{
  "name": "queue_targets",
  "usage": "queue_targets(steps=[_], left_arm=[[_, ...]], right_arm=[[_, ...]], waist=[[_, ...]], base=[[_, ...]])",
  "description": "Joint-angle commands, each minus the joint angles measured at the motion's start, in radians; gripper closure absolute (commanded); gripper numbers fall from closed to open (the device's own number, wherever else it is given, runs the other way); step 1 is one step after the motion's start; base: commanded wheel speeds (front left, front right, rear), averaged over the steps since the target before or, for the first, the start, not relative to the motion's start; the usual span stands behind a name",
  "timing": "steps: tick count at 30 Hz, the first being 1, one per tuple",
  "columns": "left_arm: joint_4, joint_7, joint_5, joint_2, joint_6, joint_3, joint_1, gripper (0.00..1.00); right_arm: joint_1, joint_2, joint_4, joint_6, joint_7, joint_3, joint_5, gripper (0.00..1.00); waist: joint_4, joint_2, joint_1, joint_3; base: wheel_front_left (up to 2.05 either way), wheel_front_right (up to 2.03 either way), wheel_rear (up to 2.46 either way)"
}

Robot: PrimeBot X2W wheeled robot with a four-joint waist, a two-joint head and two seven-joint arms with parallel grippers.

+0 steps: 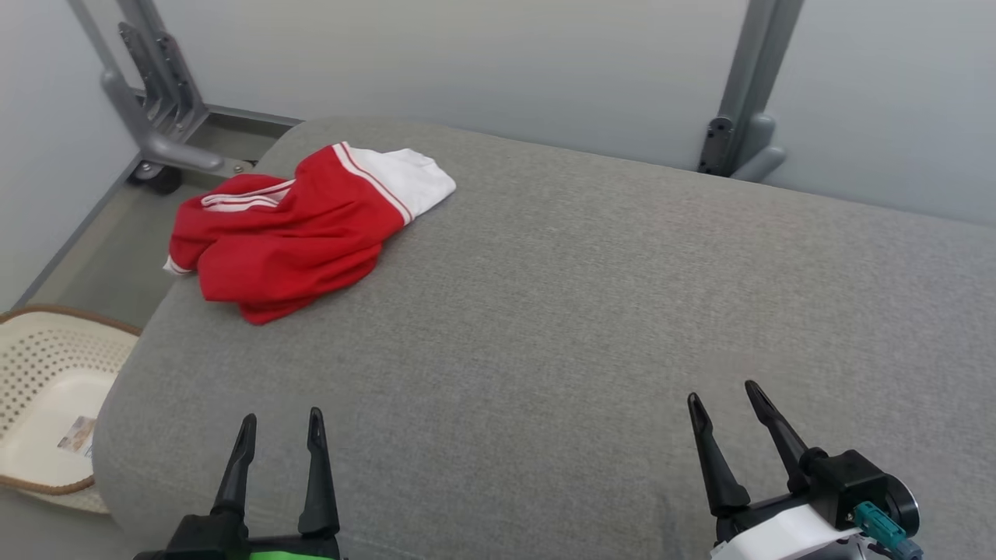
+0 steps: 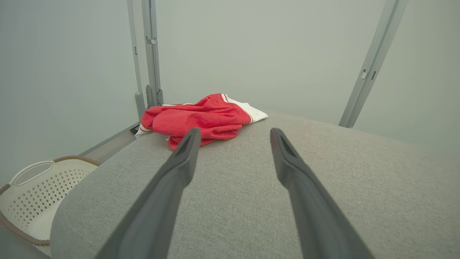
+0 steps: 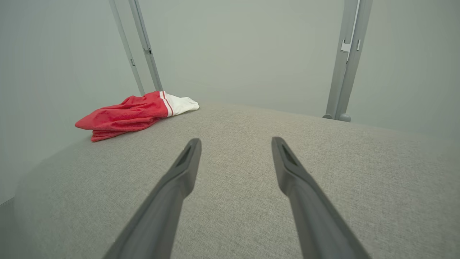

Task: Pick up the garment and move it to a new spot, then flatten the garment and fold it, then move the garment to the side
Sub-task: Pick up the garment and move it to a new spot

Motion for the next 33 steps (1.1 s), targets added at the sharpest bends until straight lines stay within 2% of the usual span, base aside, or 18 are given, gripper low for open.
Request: queue_targets(steps=[1,8,14,22,29,33], left_arm=[[-0.001,-0.003,-0.006,0.001,0.004,-0.001,0.003,0.00],[-0.004,-0.003,-0.015,0.001,0.008,-0.005,-0.011,0.00],[-0.006,-0.003,-0.022,0.001,0.019,-0.002,-0.014,0.00],[-0.020,-0.003,-0.053,0.001,0.020,0.025,-0.111,0.00],[0.047,-0.003,-0.048,0.001,-0.012,0.072,-0.328,0.00],[0.117,-0.003,-0.073,0.001,-0.013,0.126,-0.469,0.00]], right_arm=[[0.003,-0.002,-0.003,-0.001,-0.003,0.000,0.008,0.00],[-0.013,-0.002,0.001,-0.001,-0.003,0.008,0.008,0.00],[-0.023,-0.006,0.004,-0.001,-0.003,0.013,0.004,0.00],[-0.049,-0.051,-0.001,-0.001,-0.003,0.017,-0.003,0.00],[-0.098,-0.123,-0.008,-0.001,-0.003,0.027,-0.010,0.00],[-0.141,-0.172,-0.013,-0.001,-0.003,0.043,-0.015,0.00]], waist=[[0.068,0.0000,0.0000,0.009],[0.146,0.0000,0.0000,0.023],[0.173,0.0000,0.0000,0.034],[0.158,0.0000,0.0000,0.112],[0.127,0.0000,0.0000,0.232],[0.095,0.0000,0.0000,0.308]], base=[[0.00,0.00,0.00],[0.00,0.00,0.00],[0.00,0.00,0.00],[0.00,0.00,0.00],[0.00,0.00,0.00],[0.00,0.00,0.00]])
